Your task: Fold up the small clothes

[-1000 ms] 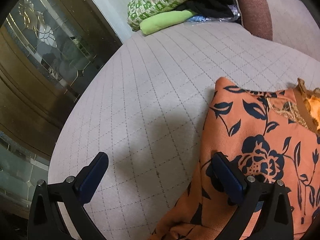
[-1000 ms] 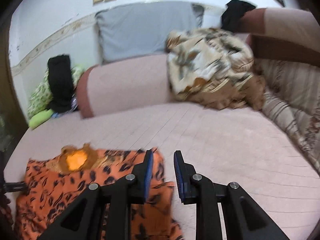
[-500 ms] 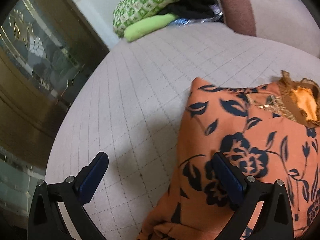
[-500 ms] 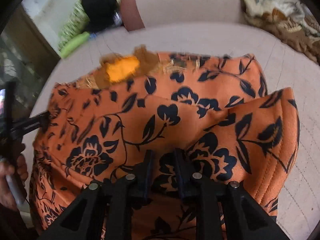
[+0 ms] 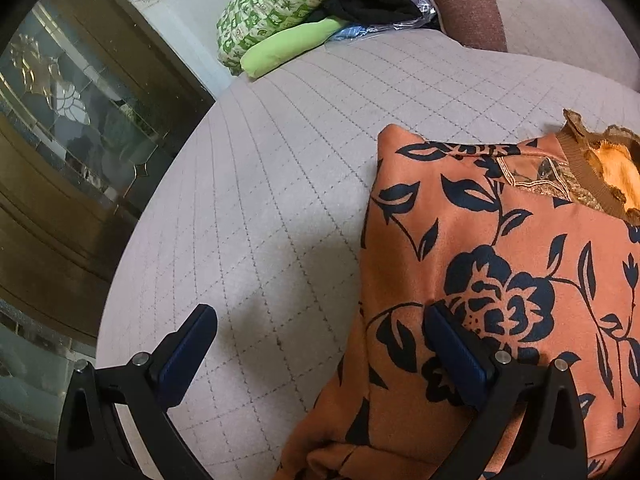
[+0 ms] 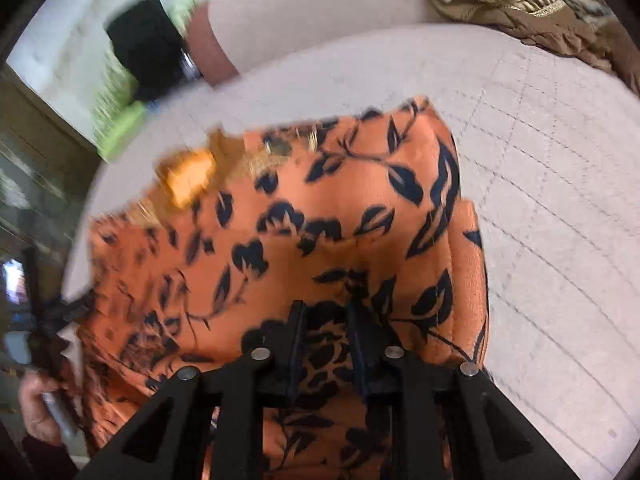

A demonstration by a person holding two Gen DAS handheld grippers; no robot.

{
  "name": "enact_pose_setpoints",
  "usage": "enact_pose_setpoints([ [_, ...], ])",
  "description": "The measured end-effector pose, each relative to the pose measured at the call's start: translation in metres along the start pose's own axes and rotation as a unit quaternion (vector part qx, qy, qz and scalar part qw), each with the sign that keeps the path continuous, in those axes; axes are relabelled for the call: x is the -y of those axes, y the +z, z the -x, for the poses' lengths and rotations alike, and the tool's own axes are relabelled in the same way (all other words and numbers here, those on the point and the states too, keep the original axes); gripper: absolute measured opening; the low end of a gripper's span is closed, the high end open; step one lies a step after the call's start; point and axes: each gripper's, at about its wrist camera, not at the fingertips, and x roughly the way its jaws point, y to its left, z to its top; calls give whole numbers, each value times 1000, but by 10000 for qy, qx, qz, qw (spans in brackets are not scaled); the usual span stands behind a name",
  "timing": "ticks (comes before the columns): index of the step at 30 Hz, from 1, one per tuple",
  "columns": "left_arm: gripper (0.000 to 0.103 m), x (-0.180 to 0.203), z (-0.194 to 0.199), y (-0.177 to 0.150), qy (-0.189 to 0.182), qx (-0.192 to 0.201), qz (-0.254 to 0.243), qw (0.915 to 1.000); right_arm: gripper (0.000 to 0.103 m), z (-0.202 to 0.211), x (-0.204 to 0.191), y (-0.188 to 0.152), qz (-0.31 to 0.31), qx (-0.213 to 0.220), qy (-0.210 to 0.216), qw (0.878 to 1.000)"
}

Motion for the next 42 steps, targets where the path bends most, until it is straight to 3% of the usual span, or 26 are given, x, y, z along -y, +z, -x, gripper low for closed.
enact_pose_setpoints([
  [3,103,-8,-3,-5,-237,-39,396,9989,25,3,8,-4,-121,134,218,9996],
  [8,103,-20,-11,-9,-607,-279,1034,9924,25,7,6,-12,21,248,163,9996],
  [16,103,-28,-10,-7,-897,-288,772,9926,25,6,8,-20,144,444,208,9987],
  [21,103,-52,6,-36,-1211,-255,791,9892,25,38,5,-37,-82,553,234,9982],
  [23,103,-65,21,-53,-1213,-72,858,9889,30,62,5,-50,-59,675,382,9970],
  [24,103,-72,30,-62,-1216,45,859,9888,40,71,6,-56,-73,658,468,9967],
  [25,103,-76,36,-68,-1132,94,841,9900,63,80,8,-63,-120,632,554,9964],
  [26,103,-82,42,-78,-943,162,808,9921,75,91,10,-71,-174,645,630,9958],
  [29,103,-93,53,-106,-604,168,702,9956,75,125,13,-95,-136,691,660,9953],
  [33,103,-107,76,-146,-704,130,673,9952,75,153,22,-122,-205,484,700,9962],
  [38,103,-102,105,-174,-618,264,446,9967,75,176,34,-154,-394,232,746,9962],
  [42,103,-101,112,-186,-771,137,431,9960,75,178,38,-175,-455,-74,376,9982],
])
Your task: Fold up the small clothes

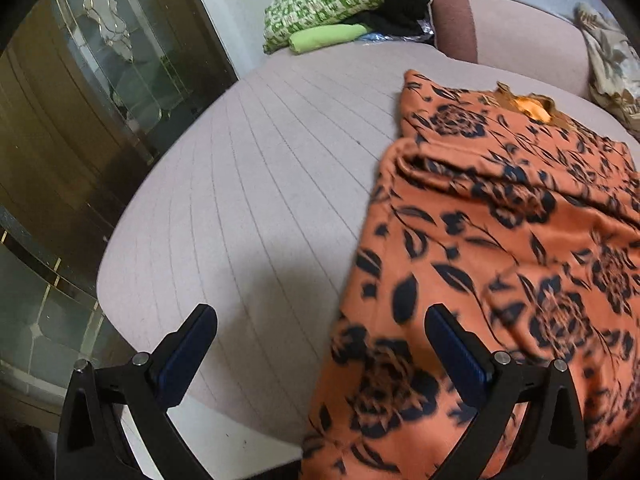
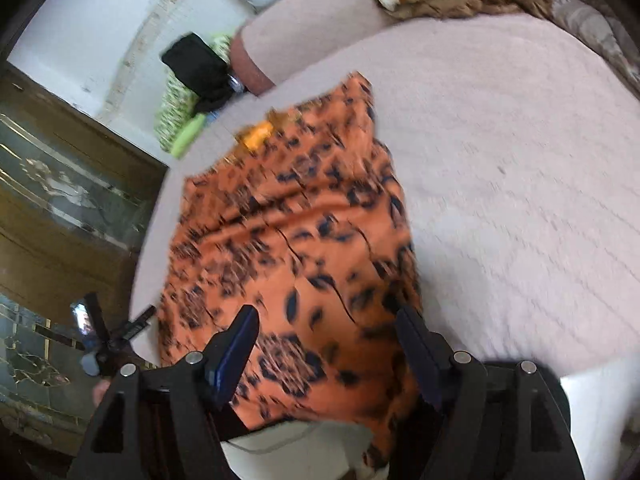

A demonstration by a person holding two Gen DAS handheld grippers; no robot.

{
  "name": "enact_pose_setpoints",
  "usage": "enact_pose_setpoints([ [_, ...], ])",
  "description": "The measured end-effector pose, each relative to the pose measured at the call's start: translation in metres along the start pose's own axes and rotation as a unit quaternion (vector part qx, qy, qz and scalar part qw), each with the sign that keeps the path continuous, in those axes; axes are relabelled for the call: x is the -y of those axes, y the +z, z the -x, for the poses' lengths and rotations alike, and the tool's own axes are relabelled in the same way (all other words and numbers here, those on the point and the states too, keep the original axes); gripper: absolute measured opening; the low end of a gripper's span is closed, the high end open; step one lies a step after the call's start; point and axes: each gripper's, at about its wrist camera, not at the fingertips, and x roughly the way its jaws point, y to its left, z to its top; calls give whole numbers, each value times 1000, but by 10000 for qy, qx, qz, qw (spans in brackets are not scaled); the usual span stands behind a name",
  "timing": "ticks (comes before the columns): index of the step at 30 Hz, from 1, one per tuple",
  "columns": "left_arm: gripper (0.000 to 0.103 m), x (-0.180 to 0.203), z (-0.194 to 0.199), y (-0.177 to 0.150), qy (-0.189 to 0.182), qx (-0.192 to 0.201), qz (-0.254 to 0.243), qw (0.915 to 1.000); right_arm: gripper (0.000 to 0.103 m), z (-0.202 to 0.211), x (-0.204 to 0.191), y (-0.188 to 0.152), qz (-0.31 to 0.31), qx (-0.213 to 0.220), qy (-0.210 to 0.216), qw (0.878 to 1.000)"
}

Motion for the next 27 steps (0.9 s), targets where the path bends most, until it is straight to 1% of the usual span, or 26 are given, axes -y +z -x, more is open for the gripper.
enact_pose_setpoints([
  [2,103,1,3,-8,-69,-87,10,9999,75,-4,8,-6,-61,-114,-154,9998],
  [4,103,0,4,-15,-114,-181,12,9998,75,-15,21,-12,-296,-353,-162,9988],
  [6,103,-5,3,-22,-110,-280,55,9995,75,-26,33,-20,-508,-548,-176,9971],
  [8,103,-8,-1,-27,-62,-378,142,9992,75,-38,44,-27,-682,-708,-306,9947],
  [9,103,-12,-2,-29,-43,-427,203,9989,73,-44,50,-32,-757,-782,-353,9934],
  [13,103,-20,-4,-30,-55,-529,401,9978,71,-63,66,-43,-919,-972,-233,9907],
  [15,103,-23,-4,-30,2,-566,409,9976,71,-63,63,-46,-767,-923,-223,9925],
  [17,103,-29,-5,-31,-16,-648,448,9969,64,-63,57,-49,-492,-953,-397,9934],
  [18,103,-34,-6,-34,-73,-728,538,9959,56,-63,54,-51,-345,-986,-432,9936],
  [19,103,-38,-7,-36,-111,-773,608,9951,43,-62,52,-53,-232,-1038,-405,9935],
  [20,103,-41,-7,-38,-136,-814,677,9943,25,-60,51,-55,-188,-1085,-338,9933],
  [22,103,-48,-5,-43,-162,-903,806,9925,10,-55,46,-60,-61,-1096,-157,9938],
  [24,103,-55,-3,-48,-243,-965,907,9909,10,-51,40,-63,112,-1037,-118,9945],
  [26,101,-58,3,-53,-391,-965,943,9901,10,-53,41,-64,35,-1065,-60,9943],
  [27,101,-58,7,-54,-475,-948,918,9901,13,-54,43,-64,-41,-1105,-11,9939],
])
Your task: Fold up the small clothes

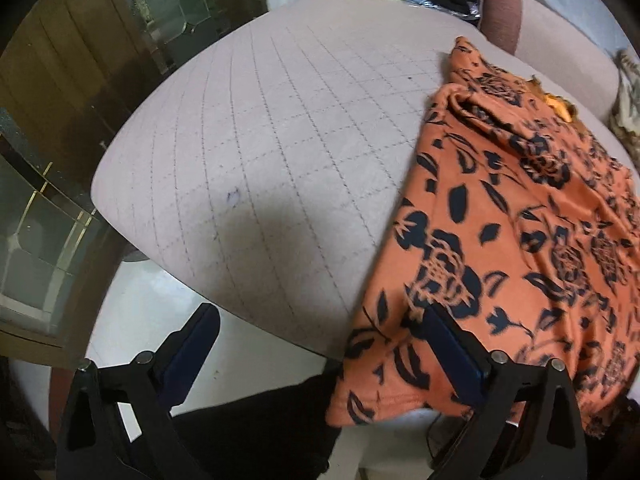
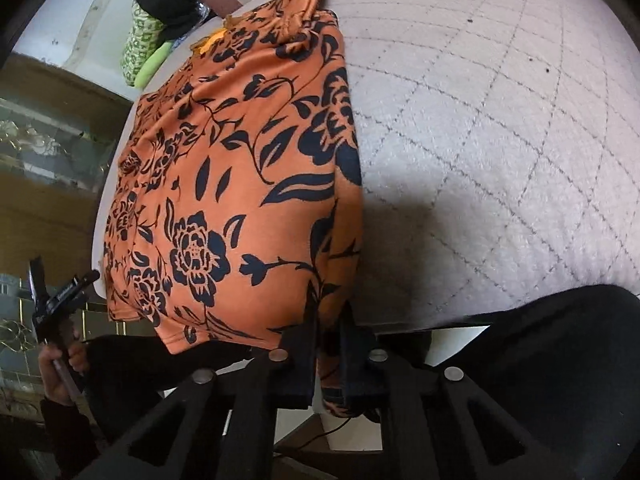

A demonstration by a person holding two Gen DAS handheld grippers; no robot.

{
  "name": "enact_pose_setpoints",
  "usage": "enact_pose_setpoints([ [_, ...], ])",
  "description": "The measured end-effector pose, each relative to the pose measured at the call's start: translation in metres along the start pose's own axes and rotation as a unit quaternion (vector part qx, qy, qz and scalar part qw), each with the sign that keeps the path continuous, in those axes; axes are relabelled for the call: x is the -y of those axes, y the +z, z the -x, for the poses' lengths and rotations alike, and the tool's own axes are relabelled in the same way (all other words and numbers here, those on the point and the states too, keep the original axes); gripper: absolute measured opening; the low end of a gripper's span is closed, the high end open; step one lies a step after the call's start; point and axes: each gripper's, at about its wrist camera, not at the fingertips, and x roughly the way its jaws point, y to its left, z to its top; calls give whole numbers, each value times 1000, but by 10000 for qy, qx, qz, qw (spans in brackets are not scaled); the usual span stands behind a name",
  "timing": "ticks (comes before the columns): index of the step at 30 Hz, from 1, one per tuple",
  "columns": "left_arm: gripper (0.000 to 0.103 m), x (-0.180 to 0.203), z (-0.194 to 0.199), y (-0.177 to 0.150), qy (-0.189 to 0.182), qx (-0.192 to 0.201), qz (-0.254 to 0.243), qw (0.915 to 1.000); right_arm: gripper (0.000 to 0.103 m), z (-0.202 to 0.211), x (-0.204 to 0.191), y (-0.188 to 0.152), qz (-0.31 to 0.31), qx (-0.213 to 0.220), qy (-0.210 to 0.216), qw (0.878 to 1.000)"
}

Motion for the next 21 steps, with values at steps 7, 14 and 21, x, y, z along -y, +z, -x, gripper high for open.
enact_pose_setpoints([
  [7,101,-8,-7,-9,122,-399,7,9991,28,-5,5,3,-218,-32,157,9996],
  [14,99,-13,-16,-27,-110,-835,39,9964,65,-12,-4,0,-153,-24,205,9997],
  [21,11,-16,-25,-49,-689,-1108,43,9914,9,-16,-22,-5,243,-320,-255,9989],
])
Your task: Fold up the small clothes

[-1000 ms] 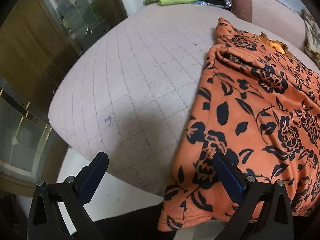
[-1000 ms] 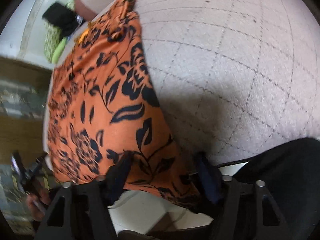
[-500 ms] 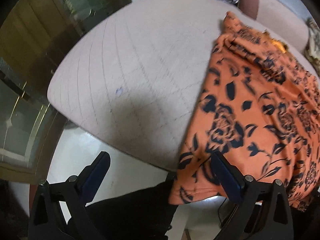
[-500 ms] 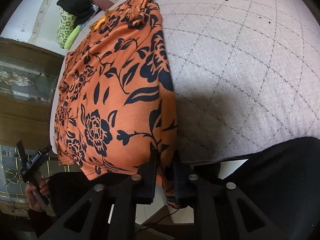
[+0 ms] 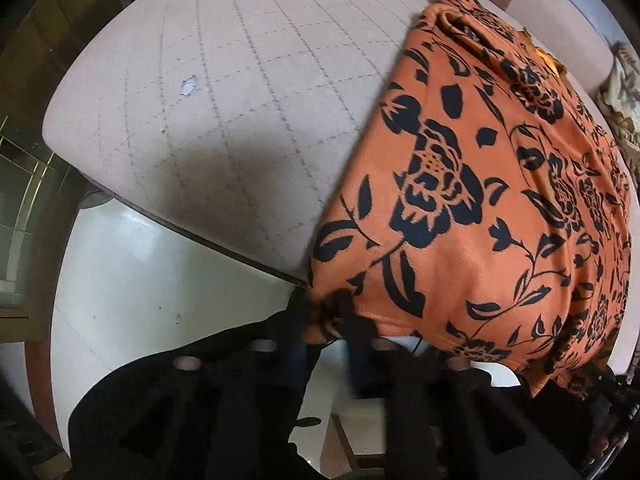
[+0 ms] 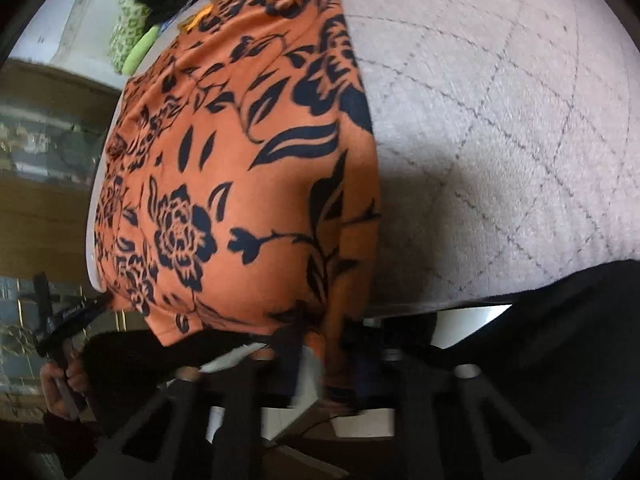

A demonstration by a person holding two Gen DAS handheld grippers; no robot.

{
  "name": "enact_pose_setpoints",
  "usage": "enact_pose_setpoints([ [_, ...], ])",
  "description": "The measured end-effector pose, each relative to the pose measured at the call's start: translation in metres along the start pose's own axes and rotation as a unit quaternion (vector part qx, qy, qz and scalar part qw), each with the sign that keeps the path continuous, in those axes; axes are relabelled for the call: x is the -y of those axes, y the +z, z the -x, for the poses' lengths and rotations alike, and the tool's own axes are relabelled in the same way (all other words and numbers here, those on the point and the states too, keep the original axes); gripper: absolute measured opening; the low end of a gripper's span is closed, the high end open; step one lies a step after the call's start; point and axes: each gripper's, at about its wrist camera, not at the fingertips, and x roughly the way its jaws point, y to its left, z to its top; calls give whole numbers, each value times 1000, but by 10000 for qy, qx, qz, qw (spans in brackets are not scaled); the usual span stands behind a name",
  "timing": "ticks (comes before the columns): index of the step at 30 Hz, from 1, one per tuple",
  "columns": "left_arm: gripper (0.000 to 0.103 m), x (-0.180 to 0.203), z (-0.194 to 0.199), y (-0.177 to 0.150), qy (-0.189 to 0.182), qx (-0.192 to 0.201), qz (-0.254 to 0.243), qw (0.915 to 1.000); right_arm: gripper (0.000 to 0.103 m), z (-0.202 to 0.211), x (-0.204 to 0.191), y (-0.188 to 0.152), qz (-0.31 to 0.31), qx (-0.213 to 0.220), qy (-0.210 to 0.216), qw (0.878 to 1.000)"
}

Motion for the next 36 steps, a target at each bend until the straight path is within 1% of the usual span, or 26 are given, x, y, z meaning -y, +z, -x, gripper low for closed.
enact_pose_setpoints([
  [2,8,0,5,-3,-25,119,-82,9999,7,7,-10,-2,161,12,-5,9999],
  [4,7,-4,17,-1,-266,266,-100,9992,7,20,-22,-1,353,78,84,9993],
  [6,4,-9,34,5,-446,458,-130,9979,7,35,-29,4,467,192,293,9983],
  [8,4,-12,49,9,-463,638,-212,9967,7,54,-36,13,523,387,607,9960],
  [9,4,-12,57,13,-471,702,-264,9961,7,62,-38,18,522,472,695,9951],
  [12,4,-26,62,17,-495,637,-129,9967,7,85,-46,29,580,826,783,9918],
  [13,7,-28,61,19,-470,604,-133,9970,7,90,-45,30,601,903,804,9908],
  [14,25,-30,58,22,-393,547,-129,9976,7,94,-46,32,594,975,850,9898],
  [15,51,-30,55,23,-326,497,-99,9982,7,96,-43,34,550,997,920,9892],
  [16,60,-29,50,19,-236,437,-37,9988,7,97,-41,35,478,991,1006,9888],
  [17,65,-27,46,18,-225,402,-11,9989,7,96,-39,36,434,987,1057,9885],
  [20,66,-21,33,11,-415,184,-109,9989,7,92,-36,37,435,944,1012,9894],
  [22,66,-17,23,10,-339,93,-152,9993,7,90,-36,36,432,894,1023,9898],
  [23,66,-17,20,8,-304,52,-166,9994,7,89,-35,35,429,887,1025,9898],
  [25,65,-16,10,5,-422,-78,-151,9990,7,87,-34,34,393,888,1038,9898],
  [26,60,-18,7,2,-497,-156,-112,9986,7,87,-33,34,374,885,1040,9899],
  [27,50,-20,2,-2,-583,-275,-46,9979,7,86,-32,34,359,880,1038,9900],
  [29,39,-25,-3,-6,-671,-416,44,9969,7,84,-31,33,326,857,1029,9905],
  [30,33,-28,-3,-8,-721,-425,76,9965,7,83,-30,33,322,846,1019,9907],
  [31,30,-30,-3,-9,-773,-414,99,9961,7,82,-30,33,316,834,1015,9908],
  [33,13,-36,-3,-12,-890,-394,134,9952,7,79,-31,33,299,810,1009,9911],
  [34,11,-40,0,-15,-951,-391,158,9946,7,78,-32,33,293,805,1005,9912],
  [36,9,-33,-1,-8,-978,-295,88,9947,7,78,-32,32,286,816,1019,9910],
])
